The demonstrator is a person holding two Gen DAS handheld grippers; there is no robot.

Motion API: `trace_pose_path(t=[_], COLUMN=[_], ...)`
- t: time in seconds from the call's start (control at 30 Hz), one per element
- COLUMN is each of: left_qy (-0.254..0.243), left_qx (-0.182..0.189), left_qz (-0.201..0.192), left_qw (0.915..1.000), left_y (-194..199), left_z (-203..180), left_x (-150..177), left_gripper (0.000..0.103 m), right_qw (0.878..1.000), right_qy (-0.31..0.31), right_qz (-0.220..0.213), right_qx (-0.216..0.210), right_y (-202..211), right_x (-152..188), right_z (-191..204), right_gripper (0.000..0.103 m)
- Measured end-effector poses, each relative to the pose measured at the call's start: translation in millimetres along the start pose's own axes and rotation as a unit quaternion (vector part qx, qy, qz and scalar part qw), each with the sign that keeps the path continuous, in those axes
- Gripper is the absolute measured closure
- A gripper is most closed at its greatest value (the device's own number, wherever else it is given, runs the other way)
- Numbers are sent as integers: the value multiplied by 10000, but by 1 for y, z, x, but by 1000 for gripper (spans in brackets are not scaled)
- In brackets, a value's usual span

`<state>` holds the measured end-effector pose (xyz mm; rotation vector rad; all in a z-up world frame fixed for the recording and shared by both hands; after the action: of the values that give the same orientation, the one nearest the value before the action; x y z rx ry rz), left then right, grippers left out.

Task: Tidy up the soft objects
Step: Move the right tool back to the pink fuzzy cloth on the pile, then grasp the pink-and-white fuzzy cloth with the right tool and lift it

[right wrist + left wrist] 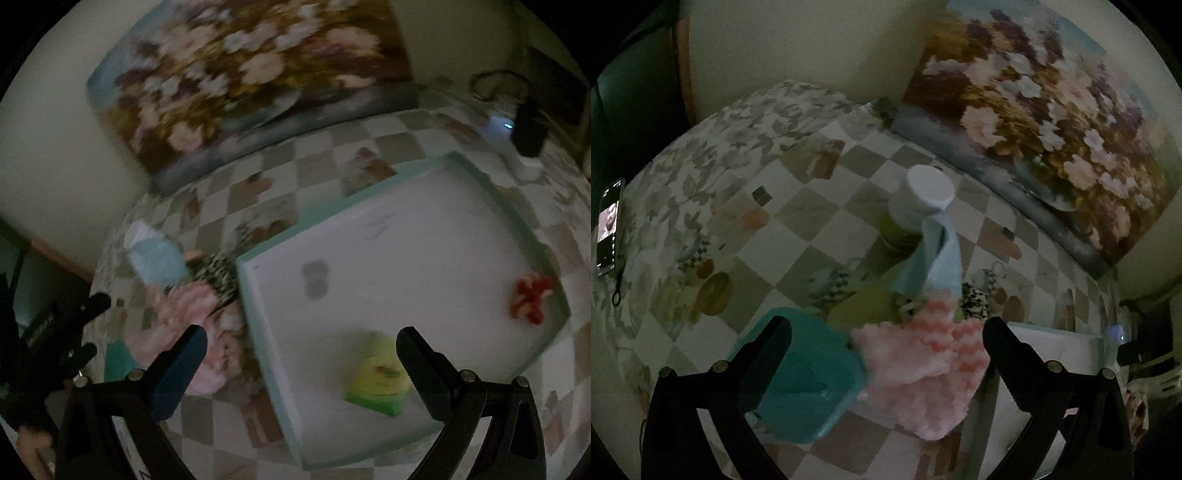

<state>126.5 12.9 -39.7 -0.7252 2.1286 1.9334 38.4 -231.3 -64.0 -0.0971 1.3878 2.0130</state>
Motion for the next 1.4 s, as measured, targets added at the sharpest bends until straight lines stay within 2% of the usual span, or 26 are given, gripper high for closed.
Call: trace_pose_path(t=[0.4, 0.6, 0.7, 0.93, 1.1, 1.4], left_qy=[20, 44, -22, -187, 46, 226], left_qx=[-201, -100, -282, -501, -460, -440], left_qz=[-33, 93, 154, 429, 490, 560], left_qw=[9998, 9999, 9995, 9976, 9977, 9972], left_y=[-8, -13, -14, -24, -28, -32], left_z=[27, 33, 40, 49, 59, 66], left_x=[-11, -14, -15, -12, -15, -19], left_gripper=[0, 0, 0, 0, 0, 0], right_qw=[9980, 9923, 9884, 9845, 9853, 9825], right_qy=[583, 1210, 1475, 1663, 1645, 1702], right_qz=[64, 260, 373, 561, 416, 610], right_qx=[-255, -94, -30, 31, -202, -440], right_y=[-28, -50, -60, -77, -73, -91], right_x=[4, 18, 27, 38, 32, 37], right_z=[58, 86, 97, 109, 123, 145], right_gripper=[0, 0, 0, 0, 0, 4])
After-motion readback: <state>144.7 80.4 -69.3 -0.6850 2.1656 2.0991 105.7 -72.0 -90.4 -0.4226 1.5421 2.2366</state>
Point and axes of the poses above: each gripper's, at about its wrist camera, not at the fingertips, and y roughly against the way its jaws point, z to its left, x to its underside, the point moved 9 cm from there along -y, roughly the way its jaws point, and after that the axes turned 6 degrees about -x, right-handed, at the moved point
